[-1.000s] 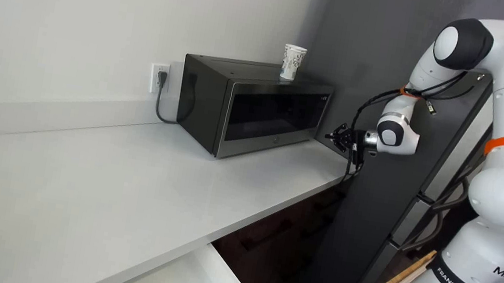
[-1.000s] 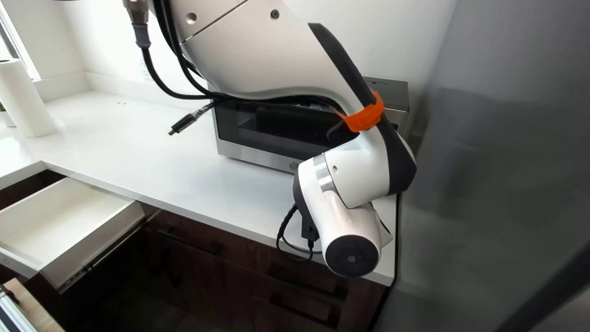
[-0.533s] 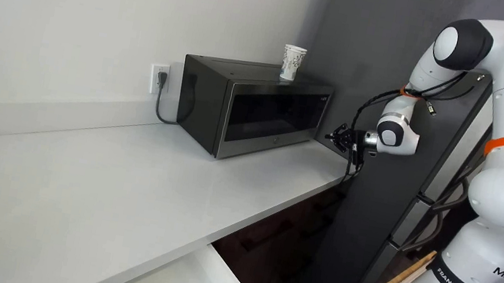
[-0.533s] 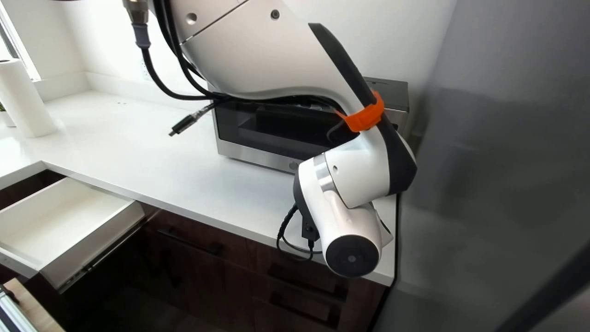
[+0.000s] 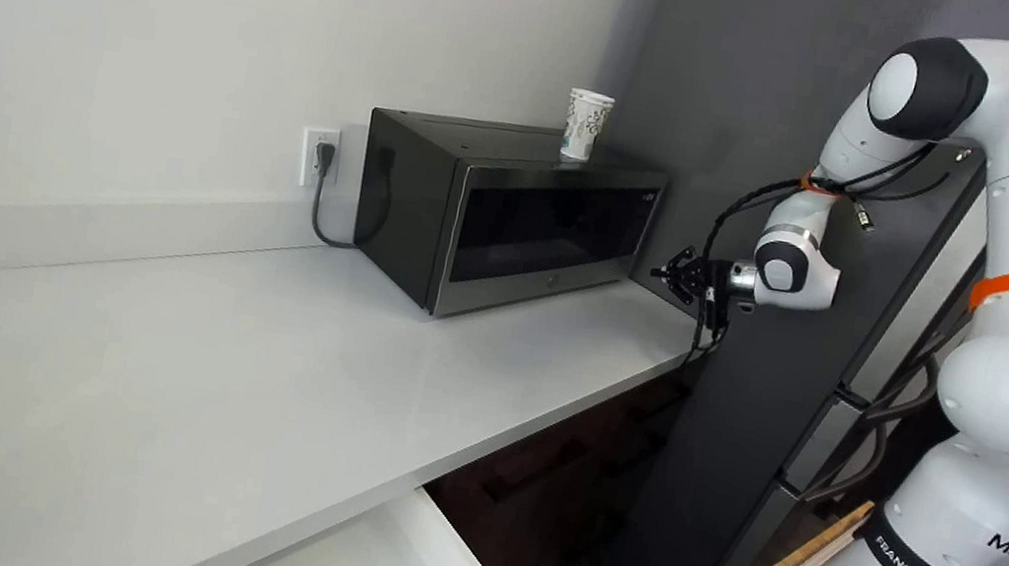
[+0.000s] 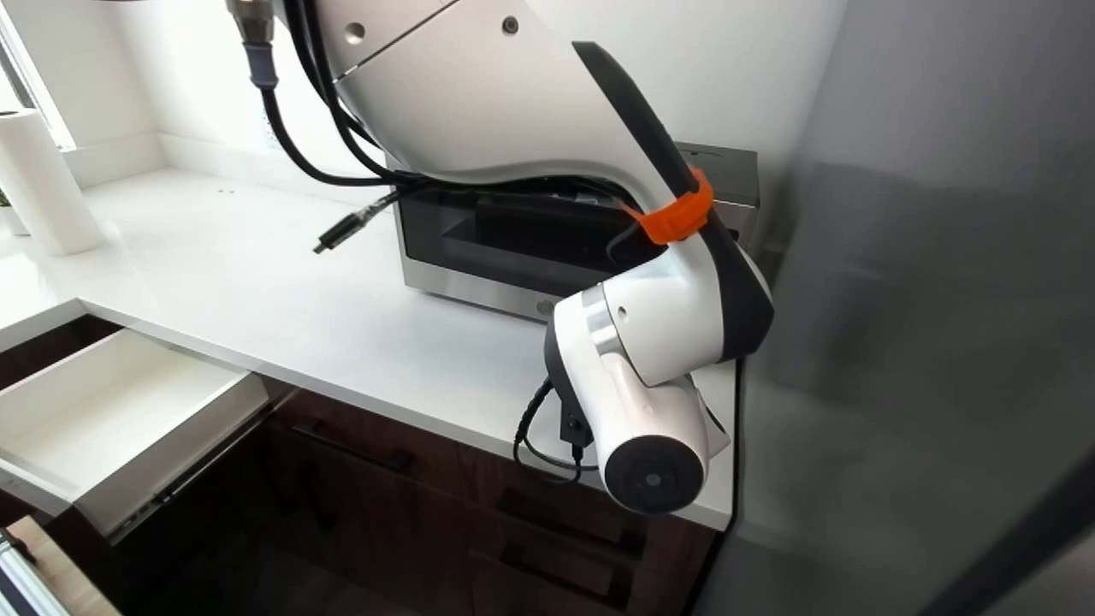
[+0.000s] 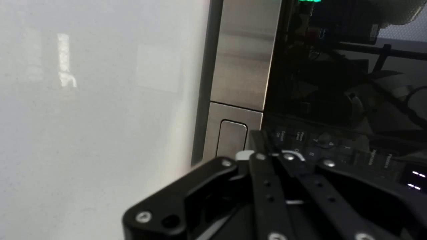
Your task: Open the microwave door by pressing the bottom right button
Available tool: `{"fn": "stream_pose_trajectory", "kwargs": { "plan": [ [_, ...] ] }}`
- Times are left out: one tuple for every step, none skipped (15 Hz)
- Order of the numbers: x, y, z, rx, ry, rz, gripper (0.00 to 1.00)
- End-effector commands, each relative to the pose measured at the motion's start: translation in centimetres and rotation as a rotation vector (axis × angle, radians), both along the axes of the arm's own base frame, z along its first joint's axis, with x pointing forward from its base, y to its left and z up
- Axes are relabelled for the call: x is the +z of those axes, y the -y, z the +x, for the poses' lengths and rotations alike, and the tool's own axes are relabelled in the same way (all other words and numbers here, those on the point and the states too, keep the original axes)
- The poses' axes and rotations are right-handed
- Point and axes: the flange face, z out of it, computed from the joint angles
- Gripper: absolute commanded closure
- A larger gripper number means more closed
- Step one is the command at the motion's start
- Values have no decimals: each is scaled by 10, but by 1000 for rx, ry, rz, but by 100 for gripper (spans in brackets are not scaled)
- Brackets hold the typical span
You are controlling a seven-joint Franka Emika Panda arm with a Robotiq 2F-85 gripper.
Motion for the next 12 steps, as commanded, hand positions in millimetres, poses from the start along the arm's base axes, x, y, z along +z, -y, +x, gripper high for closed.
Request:
{"fn": "stream_pose_trajectory", "kwargs": {
  "plan": [
    [1, 1, 0, 1, -1, 1, 100],
    [0, 1, 3, 6, -2, 3, 100],
    [-2, 4, 9, 20, -3, 3, 100],
    [-2, 5, 13, 26, -5, 1, 100],
    [-2, 9, 21, 37, -3, -1, 100],
    [-1, 11, 26, 45, -1, -1, 100],
    [-2, 14, 33, 52, -6, -2, 100],
    [-3, 16, 38, 60, -6, 6, 100],
    [-7, 18, 43, 63, -22, 13, 100],
    [-10, 19, 47, 71, -27, 25, 100],
    [-15, 21, 51, 73, -37, 39, 100],
    [-20, 22, 54, 77, -45, 47, 100]
  ]
}}
